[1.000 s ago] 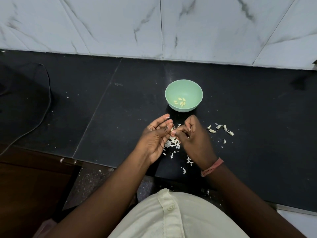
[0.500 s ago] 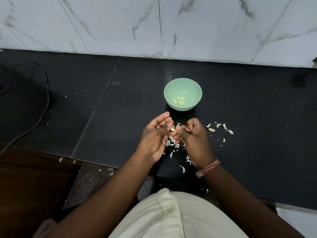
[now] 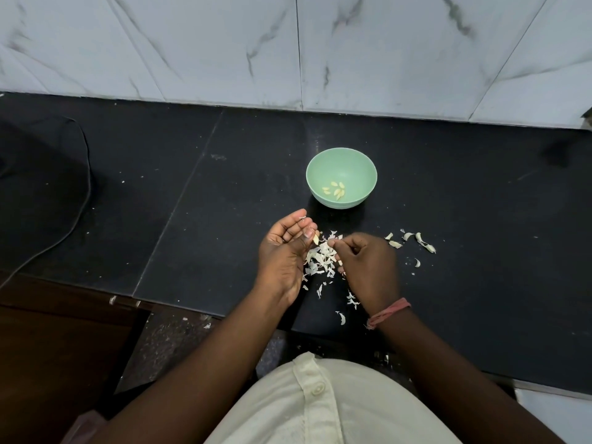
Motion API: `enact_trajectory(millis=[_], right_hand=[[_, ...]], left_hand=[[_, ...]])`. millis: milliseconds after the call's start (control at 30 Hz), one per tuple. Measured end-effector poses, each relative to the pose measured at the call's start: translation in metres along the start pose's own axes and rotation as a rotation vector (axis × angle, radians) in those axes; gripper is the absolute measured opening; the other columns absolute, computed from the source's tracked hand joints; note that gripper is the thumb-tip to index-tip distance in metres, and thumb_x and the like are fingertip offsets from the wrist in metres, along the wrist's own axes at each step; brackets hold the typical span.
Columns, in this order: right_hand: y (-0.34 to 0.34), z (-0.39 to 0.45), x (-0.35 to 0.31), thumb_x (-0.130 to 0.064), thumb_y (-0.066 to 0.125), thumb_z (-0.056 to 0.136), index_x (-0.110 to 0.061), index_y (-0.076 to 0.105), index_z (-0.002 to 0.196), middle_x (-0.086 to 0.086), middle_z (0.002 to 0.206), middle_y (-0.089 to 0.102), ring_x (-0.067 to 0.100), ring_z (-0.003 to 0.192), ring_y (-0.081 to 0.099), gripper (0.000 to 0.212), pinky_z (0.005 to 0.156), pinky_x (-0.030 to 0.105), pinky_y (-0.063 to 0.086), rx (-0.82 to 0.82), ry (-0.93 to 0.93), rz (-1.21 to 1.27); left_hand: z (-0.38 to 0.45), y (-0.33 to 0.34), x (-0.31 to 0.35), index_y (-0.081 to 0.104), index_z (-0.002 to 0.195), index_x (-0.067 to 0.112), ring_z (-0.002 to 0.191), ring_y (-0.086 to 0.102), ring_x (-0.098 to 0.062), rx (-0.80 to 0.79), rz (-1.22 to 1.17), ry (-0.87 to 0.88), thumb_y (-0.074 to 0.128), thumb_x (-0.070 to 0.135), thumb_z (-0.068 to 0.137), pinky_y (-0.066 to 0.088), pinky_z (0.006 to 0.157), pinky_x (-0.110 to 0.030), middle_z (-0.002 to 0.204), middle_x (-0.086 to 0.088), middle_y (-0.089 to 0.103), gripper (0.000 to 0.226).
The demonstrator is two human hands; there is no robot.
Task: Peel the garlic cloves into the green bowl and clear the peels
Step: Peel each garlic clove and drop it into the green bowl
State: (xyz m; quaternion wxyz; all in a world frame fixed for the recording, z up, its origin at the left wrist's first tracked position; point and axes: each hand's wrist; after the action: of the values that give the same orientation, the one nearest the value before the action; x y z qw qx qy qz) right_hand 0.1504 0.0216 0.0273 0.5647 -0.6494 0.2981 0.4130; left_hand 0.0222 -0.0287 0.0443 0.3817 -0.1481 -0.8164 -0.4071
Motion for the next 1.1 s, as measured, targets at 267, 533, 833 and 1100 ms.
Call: enact_trajectory(millis=[267,533,833,1100], right_hand=[[0.001,-0.007,-0.006,0.013,0.05,0.075,-0.024,0.074,0.101,-0.011,0.115,0.073,-0.003,0.109,0.065,0.052,0.099,0.024,0.051,-0.146,-0.152,0.078],[0.007,-0.009,-0.012,-0.018,0.066,0.091,-0.023,0.07,0.094,-0.013,0.083,0.071,0.001,0.079,0.066,0.007,0.074,0.026,0.055,-0.046,-0.096,0.131],[0.011,-0.008,-0.017,-0.005,0.069,0.091,-0.003,0.072,0.085,0.004,0.066,0.068,0.006,0.054,0.058,0.007,0.053,0.019,0.048,-0.142,0.087,0.426],[0.013,-0.008,-0.015,-0.001,0.038,0.106,0.005,0.064,0.102,0.015,0.075,0.067,0.019,0.058,0.059,0.027,0.05,0.027,0.052,-0.229,0.315,0.718]], left_hand=[[0.002,0.0,0.0,0.065,0.119,0.002,0.099,0.07,-0.018,0.018,-0.088,-0.01,0.056,-0.019,0.088,0.056,0.095,-0.032,0.1,-0.01,0.072,0.038],[0.003,0.0,0.0,0.066,0.116,0.002,0.103,0.071,-0.021,0.05,-0.151,-0.018,0.052,-0.02,0.089,0.058,0.091,-0.03,0.103,-0.012,0.072,0.038],[-0.002,0.006,0.001,0.066,0.116,0.003,0.101,0.072,-0.02,-0.007,-0.177,-0.053,0.05,-0.022,0.089,0.058,0.09,-0.03,0.101,-0.011,0.074,0.04],[0.0,0.007,-0.001,0.066,0.116,0.002,0.104,0.071,-0.021,0.027,-0.266,-0.096,0.045,-0.02,0.092,0.058,0.092,-0.031,0.105,-0.014,0.073,0.038]])
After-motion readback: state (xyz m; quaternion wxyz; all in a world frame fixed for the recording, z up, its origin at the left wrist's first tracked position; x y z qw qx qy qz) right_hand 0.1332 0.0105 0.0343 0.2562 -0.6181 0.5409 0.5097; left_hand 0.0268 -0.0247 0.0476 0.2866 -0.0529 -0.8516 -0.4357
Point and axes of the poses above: each hand's wrist, its own z-axis towards the middle knuckle, its own y-axis out of the palm, x = y × z
